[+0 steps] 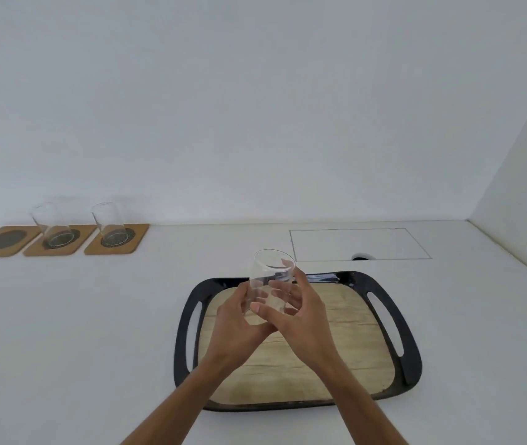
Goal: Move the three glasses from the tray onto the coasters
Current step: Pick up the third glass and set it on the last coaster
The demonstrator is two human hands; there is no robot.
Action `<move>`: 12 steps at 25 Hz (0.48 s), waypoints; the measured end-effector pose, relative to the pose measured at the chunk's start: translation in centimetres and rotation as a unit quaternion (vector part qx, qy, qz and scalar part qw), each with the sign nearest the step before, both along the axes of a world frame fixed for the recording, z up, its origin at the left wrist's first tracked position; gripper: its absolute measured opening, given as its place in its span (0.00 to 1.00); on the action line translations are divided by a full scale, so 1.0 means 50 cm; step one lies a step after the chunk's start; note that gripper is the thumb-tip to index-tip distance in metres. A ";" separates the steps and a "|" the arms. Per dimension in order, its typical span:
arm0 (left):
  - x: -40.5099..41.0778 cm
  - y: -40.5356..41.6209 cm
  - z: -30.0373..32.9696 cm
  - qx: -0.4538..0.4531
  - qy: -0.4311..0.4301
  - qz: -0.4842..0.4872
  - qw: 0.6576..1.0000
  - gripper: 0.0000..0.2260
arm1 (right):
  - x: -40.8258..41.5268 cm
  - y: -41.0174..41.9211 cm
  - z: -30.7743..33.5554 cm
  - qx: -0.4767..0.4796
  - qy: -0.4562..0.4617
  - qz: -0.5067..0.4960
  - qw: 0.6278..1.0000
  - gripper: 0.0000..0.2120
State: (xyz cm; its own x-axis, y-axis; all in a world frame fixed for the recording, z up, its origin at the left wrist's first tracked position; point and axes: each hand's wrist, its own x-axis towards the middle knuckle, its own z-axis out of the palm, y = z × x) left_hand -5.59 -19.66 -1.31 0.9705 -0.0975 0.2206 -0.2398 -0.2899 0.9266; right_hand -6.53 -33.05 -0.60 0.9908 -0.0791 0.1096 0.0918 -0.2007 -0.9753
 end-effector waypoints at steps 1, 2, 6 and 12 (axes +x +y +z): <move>0.002 0.027 -0.001 0.000 0.003 -0.003 1.000 0.25 | 0.004 0.024 0.002 0.001 0.002 0.003 1.000 0.40; 0.004 0.056 -0.003 0.003 0.007 -0.008 1.000 0.25 | 0.008 0.049 0.003 0.003 0.005 0.005 1.000 0.40; 0.019 0.203 -0.002 0.017 0.012 -0.021 1.000 0.26 | 0.017 0.187 0.005 0.006 0.010 0.000 1.000 0.41; 0.044 0.420 -0.004 0.043 -0.015 0.017 0.999 0.31 | 0.040 0.419 0.012 -0.033 -0.002 -0.007 0.999 0.37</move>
State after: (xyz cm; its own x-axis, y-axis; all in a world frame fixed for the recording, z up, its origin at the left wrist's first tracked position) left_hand -3.38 1.32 -1.48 0.9665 -0.0839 0.2426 -0.2561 -0.3760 0.8905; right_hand -4.55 -12.13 -0.01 0.9891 -0.0860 0.1195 0.0929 -0.2652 -0.9597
